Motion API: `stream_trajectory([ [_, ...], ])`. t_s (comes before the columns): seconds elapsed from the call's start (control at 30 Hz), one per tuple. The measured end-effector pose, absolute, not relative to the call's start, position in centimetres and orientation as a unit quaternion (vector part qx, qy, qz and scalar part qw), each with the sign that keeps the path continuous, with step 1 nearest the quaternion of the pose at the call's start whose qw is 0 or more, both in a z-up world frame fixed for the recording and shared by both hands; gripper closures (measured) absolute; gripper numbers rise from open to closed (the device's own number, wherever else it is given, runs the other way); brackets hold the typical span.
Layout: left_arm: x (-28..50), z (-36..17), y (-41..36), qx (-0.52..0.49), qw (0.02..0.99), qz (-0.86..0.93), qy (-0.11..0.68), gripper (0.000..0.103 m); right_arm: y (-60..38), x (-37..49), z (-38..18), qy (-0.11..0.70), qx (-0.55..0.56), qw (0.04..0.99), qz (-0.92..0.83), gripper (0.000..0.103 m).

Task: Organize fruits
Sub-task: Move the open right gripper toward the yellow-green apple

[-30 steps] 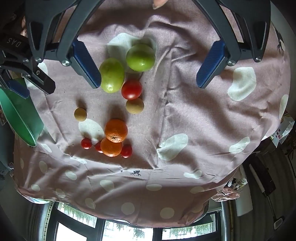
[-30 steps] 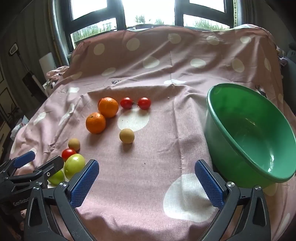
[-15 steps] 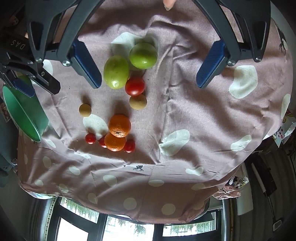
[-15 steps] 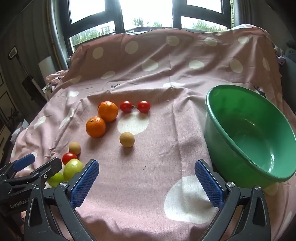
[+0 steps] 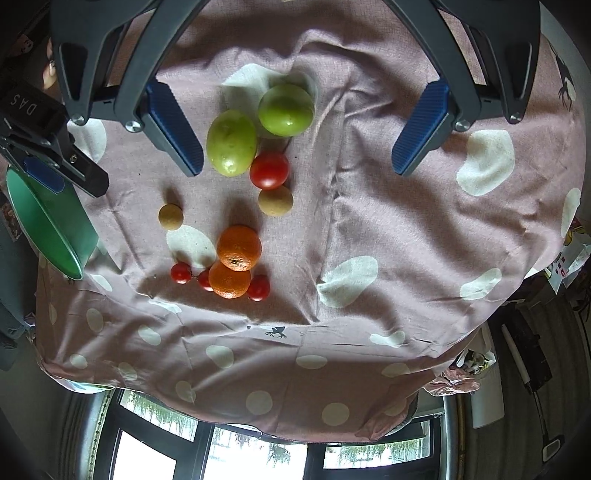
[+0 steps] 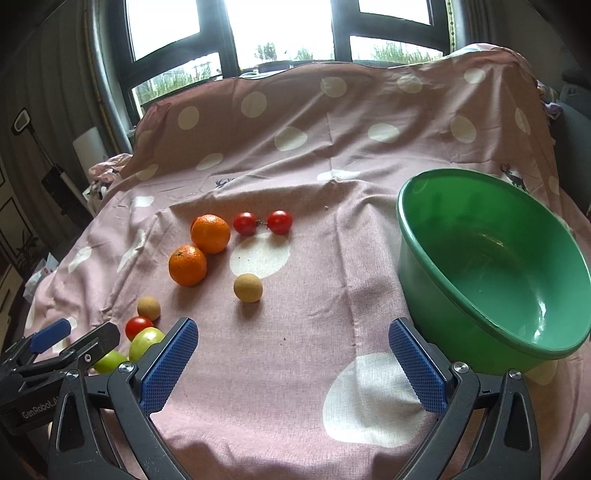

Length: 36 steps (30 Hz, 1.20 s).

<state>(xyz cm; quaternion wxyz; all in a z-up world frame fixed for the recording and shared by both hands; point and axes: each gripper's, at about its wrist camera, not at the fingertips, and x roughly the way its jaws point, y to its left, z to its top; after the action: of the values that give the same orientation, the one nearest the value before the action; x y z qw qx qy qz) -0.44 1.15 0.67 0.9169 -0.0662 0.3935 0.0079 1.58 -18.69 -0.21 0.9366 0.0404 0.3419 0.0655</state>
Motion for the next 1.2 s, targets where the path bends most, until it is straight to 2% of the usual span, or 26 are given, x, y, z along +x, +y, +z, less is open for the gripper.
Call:
stream_trajectory([
  [0.43, -0.7, 0.9, 1.4, -0.077, 0.918, 0.003, 0.389, 0.003, -18.6, 1.3, 0.2, 0.329, 0.034, 0.942, 0.061, 0.0],
  [0.63, -0.8, 1.3, 2.0, -0.099, 0.916, -0.009, 0.389, 0.008, -18.2, 1.0, 0.6, 0.333, 0.039, 0.939, 0.081, 0.01],
  [0.7, -0.8, 1.4, 2.0, -0.096, 0.915, -0.015, 0.391, 0.024, -18.0, 1.0, 0.7, 0.333, 0.033, 0.939, 0.078, 0.016],
  [0.87, -0.9, 1.9, 2.4, -0.116, 0.911, -0.039, 0.394, 0.028, -17.7, 1.5, 1.6, 0.366, 0.061, 0.921, 0.117, 0.032],
  [0.97, -1.2, 2.4, 3.1, -0.15, 0.906, -0.072, 0.389, 0.033, -16.7, 2.1, 2.9, 0.388, 0.08, 0.906, 0.153, 0.033],
  [1.07, -1.1, 2.3, 3.6, -0.176, 0.894, -0.102, 0.399, 0.054, -15.5, 3.5, 3.8, 0.415, 0.109, 0.879, 0.206, 0.033],
  [1.2, -0.7, 1.6, 3.9, -0.203, 0.875, -0.121, 0.423, 0.062, -13.5, 5.5, 2.9, 0.462, 0.138, 0.839, 0.252, 0.034],
])
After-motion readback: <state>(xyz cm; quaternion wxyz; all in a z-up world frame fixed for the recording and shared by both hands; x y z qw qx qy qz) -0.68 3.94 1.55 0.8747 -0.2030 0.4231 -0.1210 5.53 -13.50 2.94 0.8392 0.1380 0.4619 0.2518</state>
